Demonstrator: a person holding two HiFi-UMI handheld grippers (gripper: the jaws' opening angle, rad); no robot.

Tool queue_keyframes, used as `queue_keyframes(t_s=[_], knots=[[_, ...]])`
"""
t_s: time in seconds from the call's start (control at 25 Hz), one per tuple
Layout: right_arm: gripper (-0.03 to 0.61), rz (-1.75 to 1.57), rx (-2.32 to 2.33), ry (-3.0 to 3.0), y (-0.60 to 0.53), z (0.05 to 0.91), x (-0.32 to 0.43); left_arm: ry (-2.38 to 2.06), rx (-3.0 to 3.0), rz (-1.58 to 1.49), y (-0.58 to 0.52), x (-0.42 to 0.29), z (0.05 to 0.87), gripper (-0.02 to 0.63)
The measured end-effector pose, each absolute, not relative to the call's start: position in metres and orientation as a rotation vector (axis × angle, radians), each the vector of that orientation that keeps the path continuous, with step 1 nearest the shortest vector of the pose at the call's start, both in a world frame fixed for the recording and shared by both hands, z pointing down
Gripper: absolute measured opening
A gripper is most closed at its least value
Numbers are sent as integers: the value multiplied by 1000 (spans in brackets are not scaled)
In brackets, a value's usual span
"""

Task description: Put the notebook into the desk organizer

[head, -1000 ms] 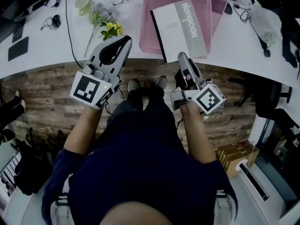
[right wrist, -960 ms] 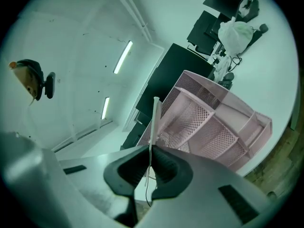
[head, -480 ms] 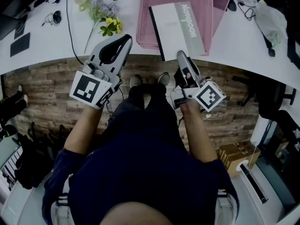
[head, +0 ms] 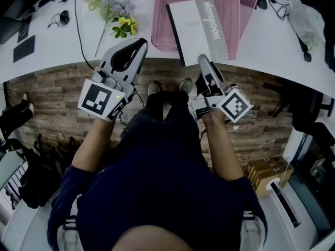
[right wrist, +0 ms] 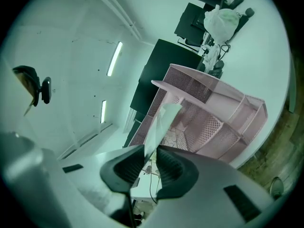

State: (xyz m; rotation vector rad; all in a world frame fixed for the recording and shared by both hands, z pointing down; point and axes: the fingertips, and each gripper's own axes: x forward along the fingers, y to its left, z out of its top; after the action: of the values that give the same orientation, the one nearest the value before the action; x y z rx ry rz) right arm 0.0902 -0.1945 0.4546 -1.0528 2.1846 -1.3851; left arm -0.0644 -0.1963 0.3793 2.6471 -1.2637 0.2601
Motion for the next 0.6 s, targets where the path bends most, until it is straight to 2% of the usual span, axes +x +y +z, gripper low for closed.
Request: queue_keyframes(t_s=[0.24,0.6], knots=[[117,-1394,-1066,2170,-192,458,94,-1253,2646,270,-194,-64,383,38],[130,-1371,-1083,2185,-187,455,96,-1230,2664,269,-191,-61,384,38]])
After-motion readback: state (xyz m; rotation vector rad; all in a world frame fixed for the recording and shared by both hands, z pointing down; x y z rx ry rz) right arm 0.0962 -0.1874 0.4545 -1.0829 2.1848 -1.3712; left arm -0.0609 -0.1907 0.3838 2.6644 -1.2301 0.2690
